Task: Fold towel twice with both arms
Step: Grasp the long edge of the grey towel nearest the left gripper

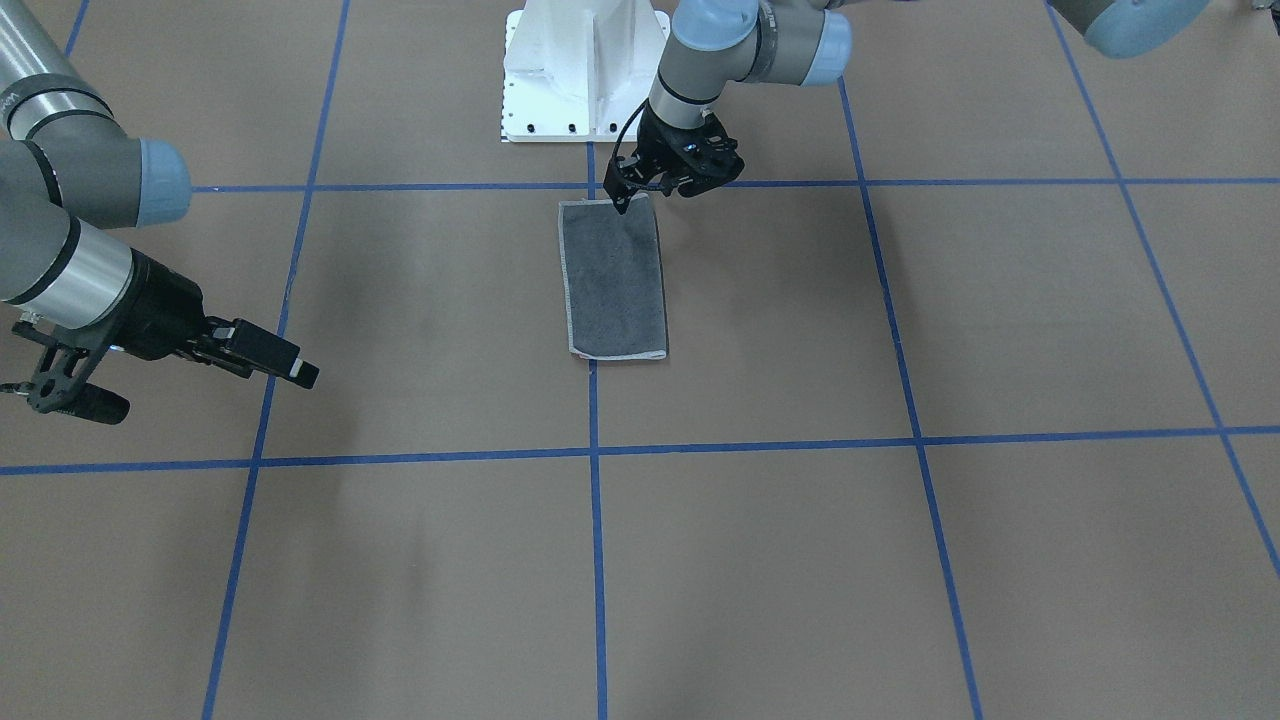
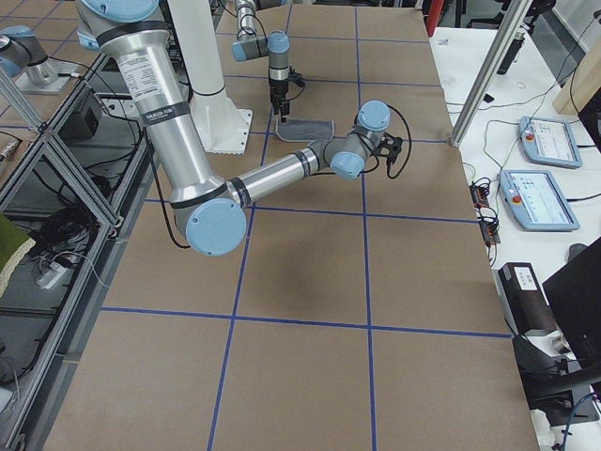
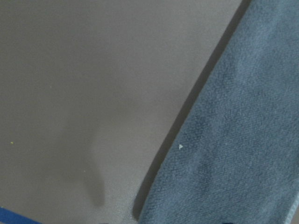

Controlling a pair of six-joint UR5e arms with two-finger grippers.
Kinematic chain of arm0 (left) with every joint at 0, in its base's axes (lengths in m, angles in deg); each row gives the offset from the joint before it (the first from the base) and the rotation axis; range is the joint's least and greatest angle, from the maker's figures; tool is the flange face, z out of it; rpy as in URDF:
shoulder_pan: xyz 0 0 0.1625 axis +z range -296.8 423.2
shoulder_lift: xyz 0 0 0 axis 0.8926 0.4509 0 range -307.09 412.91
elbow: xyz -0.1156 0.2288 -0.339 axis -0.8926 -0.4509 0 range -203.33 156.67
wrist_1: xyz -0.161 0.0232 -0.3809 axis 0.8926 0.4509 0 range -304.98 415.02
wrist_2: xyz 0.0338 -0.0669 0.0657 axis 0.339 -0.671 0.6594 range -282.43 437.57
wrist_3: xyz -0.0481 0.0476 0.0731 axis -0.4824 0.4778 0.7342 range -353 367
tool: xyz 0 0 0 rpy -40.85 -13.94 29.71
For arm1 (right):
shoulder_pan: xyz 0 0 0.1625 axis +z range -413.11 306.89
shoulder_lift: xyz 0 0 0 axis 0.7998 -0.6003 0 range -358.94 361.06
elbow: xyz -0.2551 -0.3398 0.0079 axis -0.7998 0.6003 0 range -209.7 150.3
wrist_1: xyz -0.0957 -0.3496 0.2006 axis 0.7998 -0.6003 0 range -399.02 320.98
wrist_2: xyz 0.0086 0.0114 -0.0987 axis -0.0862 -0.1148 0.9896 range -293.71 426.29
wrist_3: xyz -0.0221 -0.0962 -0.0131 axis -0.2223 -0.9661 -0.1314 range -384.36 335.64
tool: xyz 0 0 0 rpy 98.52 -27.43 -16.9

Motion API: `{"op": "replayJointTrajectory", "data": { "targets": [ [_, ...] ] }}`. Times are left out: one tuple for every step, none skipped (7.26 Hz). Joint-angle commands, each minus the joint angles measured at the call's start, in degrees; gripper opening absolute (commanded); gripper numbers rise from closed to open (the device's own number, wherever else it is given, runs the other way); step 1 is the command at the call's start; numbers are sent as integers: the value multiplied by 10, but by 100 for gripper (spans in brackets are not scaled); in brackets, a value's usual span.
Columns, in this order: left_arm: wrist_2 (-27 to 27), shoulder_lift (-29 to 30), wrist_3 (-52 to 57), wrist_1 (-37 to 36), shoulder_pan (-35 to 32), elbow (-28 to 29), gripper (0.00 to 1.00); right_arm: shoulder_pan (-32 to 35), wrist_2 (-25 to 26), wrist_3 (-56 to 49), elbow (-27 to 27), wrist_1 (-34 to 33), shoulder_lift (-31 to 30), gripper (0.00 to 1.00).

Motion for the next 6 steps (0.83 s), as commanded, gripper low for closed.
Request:
{"op": "replayJointTrajectory", "data": {
  "targets": [
    [1, 2, 0, 1, 1, 6, 71, 0, 0, 0, 0, 0, 0, 100],
    [1, 2, 1, 1, 1, 7, 62, 0, 0, 0, 0, 0, -1, 100],
    [1, 3, 1, 1, 2, 8, 51, 0, 0, 0, 1, 0, -1, 100],
    [2, 3, 1, 1, 2, 8, 35, 0, 0, 0, 4, 2, -1, 100],
    [6, 3, 1, 3, 2, 8, 20, 0, 0, 0, 6, 4, -3, 100],
    [8, 6, -1, 4, 1, 8, 9, 0, 0, -1, 6, 4, -4, 100]
  ]
}}
